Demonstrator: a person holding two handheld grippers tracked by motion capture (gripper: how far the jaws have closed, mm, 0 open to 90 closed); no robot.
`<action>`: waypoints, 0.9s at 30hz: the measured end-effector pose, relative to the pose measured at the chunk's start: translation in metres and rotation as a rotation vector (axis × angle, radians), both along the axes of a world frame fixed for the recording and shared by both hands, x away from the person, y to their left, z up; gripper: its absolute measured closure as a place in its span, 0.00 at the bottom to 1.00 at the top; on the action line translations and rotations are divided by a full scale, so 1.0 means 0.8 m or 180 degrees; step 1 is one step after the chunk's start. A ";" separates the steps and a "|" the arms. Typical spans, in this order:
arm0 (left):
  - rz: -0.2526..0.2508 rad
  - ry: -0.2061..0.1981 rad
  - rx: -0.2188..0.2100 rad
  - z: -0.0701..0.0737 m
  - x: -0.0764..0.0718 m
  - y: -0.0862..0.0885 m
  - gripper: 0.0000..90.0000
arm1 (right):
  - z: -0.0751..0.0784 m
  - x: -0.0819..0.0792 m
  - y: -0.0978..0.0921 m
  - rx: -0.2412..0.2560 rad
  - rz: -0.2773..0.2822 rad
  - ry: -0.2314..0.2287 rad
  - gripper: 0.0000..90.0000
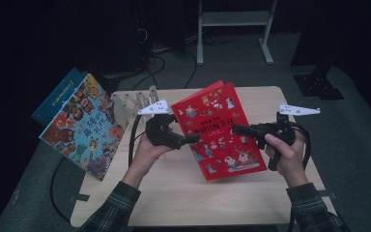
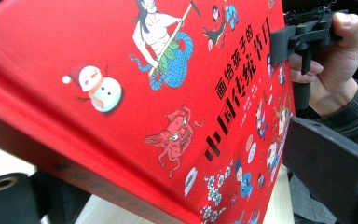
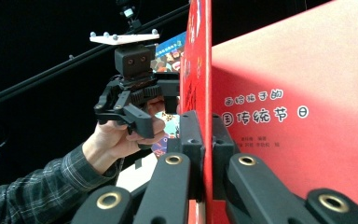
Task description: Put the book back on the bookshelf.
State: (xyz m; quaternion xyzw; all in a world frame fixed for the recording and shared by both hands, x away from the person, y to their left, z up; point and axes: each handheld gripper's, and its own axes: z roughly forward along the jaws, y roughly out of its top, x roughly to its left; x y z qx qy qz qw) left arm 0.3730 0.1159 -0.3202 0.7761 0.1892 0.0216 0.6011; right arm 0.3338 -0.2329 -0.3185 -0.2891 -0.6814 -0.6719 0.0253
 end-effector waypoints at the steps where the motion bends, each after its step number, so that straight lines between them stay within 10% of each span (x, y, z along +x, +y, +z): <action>1: -0.0004 0.0005 -0.0037 0.000 0.000 0.001 0.15 | -0.002 0.000 -0.001 0.0013 0.0013 0.0001 0.97; 15: 0.0135 -0.0073 -0.0197 0.003 -0.002 0.013 0.50 | -0.016 -0.003 -0.004 0.0091 0.0128 0.0040 0.97; 27: 0.0131 -0.0073 -0.0412 0.011 0.001 0.025 0.59 | -0.028 -0.004 0.013 -0.0263 0.0312 0.0068 0.96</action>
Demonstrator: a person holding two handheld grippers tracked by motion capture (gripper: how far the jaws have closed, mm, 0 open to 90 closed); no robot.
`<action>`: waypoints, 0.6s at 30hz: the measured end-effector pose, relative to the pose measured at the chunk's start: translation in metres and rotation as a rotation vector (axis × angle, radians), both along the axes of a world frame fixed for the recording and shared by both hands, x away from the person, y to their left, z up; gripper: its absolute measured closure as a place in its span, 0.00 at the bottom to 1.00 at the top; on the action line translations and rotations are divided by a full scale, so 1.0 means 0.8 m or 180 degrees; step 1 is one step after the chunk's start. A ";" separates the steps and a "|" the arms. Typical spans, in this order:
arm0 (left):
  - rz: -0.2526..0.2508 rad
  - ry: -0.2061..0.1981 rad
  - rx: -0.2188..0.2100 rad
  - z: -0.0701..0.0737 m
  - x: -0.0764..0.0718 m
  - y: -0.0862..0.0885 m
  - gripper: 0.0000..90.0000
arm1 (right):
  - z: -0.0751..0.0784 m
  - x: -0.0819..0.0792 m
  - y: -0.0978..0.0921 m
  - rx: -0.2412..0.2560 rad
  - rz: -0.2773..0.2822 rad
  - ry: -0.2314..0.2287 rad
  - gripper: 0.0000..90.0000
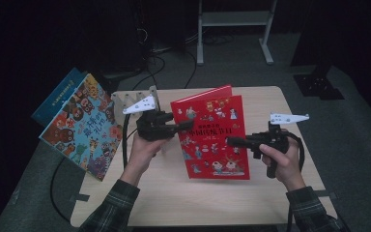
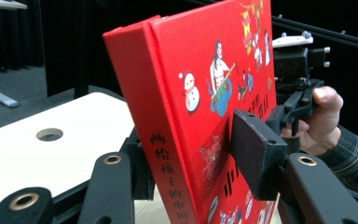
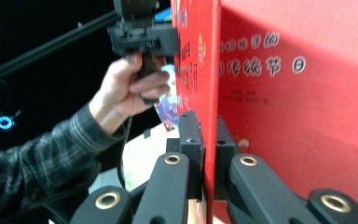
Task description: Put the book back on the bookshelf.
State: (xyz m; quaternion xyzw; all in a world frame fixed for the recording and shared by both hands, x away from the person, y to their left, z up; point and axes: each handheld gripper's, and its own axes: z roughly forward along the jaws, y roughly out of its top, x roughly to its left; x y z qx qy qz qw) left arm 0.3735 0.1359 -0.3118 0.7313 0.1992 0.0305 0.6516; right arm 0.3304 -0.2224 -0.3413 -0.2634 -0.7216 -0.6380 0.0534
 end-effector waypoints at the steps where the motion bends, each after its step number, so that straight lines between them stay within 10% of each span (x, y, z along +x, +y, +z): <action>1: -0.0004 0.0001 -0.0009 0.000 0.000 0.001 0.60 | -0.001 0.000 0.002 -0.0041 0.0013 0.0006 0.96; 18: -0.0428 0.0084 -0.0231 0.002 -0.001 0.007 0.82 | -0.018 0.011 0.008 -0.0275 0.0098 -0.0013 0.85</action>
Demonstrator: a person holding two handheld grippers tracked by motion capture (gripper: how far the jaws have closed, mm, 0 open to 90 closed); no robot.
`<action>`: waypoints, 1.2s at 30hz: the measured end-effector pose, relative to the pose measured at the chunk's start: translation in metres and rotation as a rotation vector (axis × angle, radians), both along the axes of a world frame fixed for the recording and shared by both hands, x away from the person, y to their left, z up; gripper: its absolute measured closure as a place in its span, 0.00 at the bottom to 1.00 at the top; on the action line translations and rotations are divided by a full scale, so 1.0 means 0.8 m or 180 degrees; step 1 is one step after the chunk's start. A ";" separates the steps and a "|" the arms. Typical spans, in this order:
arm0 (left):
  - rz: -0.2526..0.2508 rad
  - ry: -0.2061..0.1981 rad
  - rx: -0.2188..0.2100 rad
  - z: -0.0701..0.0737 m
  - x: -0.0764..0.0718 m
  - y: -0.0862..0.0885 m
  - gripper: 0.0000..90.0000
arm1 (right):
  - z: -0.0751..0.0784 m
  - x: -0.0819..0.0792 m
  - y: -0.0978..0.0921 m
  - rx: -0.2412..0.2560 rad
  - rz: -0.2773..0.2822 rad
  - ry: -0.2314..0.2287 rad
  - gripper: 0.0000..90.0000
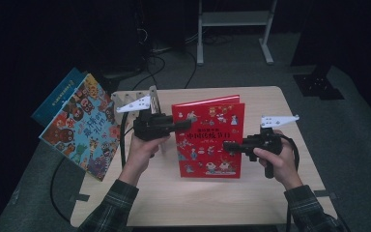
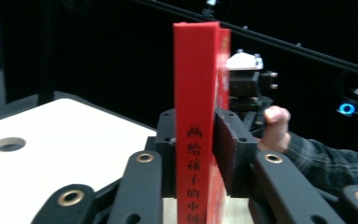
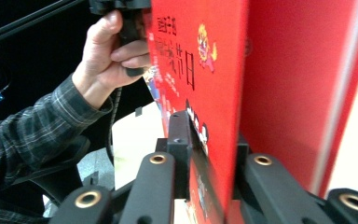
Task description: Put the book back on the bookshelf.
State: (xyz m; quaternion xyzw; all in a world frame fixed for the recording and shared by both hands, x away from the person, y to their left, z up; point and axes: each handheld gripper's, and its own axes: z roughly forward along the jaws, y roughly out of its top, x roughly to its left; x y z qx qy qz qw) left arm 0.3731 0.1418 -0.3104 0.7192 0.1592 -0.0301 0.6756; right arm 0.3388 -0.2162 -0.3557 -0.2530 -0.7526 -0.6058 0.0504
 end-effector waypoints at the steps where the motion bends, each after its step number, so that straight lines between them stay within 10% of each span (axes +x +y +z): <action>1: -0.0011 -0.0018 0.0001 0.001 -0.001 -0.001 0.83 | -0.001 0.001 0.000 0.0010 -0.0012 -0.0006 0.84; 19: 0.0115 -0.0167 0.0127 0.006 -0.013 -0.011 0.87 | -0.007 0.007 0.000 -0.0241 -0.0150 -0.0096 0.70; 36: 0.0494 -0.0215 0.0175 0.006 -0.016 0.004 0.89 | -0.013 0.015 -0.024 -0.0481 -0.0736 -0.0300 0.49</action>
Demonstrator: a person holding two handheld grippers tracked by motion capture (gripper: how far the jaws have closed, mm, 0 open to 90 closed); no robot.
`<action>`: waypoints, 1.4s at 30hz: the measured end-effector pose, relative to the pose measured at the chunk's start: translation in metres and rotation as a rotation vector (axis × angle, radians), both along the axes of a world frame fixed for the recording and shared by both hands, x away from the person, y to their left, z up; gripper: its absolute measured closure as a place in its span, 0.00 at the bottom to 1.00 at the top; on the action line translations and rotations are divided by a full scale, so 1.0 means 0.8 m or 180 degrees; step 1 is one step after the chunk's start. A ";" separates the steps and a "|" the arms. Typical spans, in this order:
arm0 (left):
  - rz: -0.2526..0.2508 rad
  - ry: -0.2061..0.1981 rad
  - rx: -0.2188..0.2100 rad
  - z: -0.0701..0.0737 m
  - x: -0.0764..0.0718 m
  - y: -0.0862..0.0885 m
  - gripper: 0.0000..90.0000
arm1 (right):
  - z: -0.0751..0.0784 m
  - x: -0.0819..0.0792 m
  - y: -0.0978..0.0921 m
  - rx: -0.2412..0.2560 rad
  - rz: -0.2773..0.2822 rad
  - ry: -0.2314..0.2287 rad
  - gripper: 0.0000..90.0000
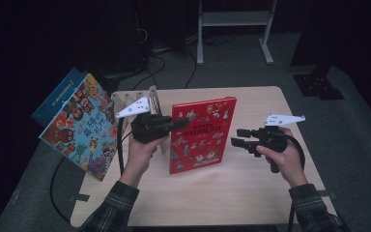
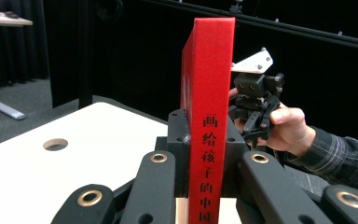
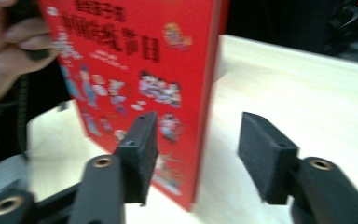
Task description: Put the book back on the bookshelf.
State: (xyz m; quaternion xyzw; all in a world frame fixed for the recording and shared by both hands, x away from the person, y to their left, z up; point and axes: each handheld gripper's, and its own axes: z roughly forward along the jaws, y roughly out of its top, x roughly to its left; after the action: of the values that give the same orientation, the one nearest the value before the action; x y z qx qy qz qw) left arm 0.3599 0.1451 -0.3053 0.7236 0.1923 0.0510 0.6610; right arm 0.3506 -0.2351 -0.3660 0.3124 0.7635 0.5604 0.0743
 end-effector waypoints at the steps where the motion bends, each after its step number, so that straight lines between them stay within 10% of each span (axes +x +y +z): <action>1: 0.0010 0.0008 0.0000 0.000 0.000 0.001 0.89 | -0.001 0.001 -0.001 -0.0038 -0.0055 -0.0038 0.48; 20: 0.0414 -0.0054 0.0000 0.018 -0.016 0.033 0.89 | -0.058 0.014 -0.038 -0.0749 -0.0953 0.0128 0.26; 42: 0.0706 -0.0136 -0.0093 0.035 -0.044 0.092 0.89 | -0.114 0.035 -0.071 -0.1230 -0.1385 0.0529 0.24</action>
State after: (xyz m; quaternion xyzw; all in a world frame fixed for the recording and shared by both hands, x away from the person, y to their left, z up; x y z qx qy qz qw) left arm 0.3245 0.2185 -0.2770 0.6869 0.2577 0.1364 0.6656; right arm 0.3788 -0.2920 -0.4573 0.4934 0.7746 0.3482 0.1879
